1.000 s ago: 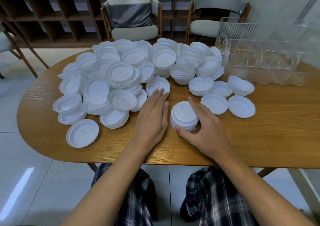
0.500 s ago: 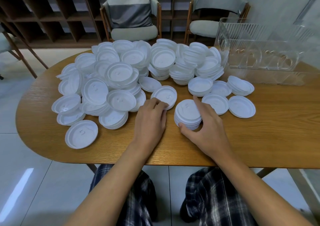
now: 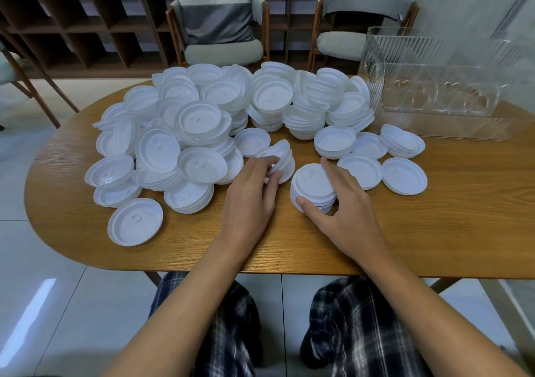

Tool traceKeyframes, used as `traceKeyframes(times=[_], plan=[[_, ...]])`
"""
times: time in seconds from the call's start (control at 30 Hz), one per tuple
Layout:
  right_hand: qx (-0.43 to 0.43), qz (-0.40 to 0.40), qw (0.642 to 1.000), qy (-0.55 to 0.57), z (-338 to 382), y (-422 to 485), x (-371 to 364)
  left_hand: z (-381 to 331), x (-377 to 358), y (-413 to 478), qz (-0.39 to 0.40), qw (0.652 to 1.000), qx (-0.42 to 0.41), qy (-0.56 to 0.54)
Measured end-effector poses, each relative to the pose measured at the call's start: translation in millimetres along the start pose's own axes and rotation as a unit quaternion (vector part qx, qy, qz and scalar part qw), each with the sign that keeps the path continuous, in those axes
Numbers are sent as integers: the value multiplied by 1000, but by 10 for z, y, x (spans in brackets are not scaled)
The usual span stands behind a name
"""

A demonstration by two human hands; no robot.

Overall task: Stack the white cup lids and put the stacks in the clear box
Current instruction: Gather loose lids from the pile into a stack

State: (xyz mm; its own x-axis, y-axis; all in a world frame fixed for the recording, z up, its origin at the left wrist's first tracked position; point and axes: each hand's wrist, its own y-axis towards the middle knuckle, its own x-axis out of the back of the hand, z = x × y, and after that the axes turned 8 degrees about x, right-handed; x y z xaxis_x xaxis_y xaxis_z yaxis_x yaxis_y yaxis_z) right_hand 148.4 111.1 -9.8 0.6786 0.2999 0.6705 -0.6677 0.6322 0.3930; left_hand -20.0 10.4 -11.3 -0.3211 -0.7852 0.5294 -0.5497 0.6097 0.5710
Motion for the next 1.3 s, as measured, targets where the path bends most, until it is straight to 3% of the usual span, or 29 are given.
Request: traceKeyframes(times=[0.37, 0.73, 1.03, 1.1, 1.3], plan=[[-2, 20, 999, 48, 5, 7, 43, -78, 123, 10, -21, 980, 56, -190], [39, 42, 993, 104, 58, 16, 70, -64, 93, 8, 68, 980, 62, -176], [71, 47, 993, 87, 30, 3, 61, -68, 75, -5, 116, 990, 52, -56], [73, 48, 993, 83, 21, 3, 56, -70, 90, 3, 109, 991, 34, -70], [82, 46, 992, 88, -6, -1, 48, -72, 123, 5, 187, 973, 20, -135]])
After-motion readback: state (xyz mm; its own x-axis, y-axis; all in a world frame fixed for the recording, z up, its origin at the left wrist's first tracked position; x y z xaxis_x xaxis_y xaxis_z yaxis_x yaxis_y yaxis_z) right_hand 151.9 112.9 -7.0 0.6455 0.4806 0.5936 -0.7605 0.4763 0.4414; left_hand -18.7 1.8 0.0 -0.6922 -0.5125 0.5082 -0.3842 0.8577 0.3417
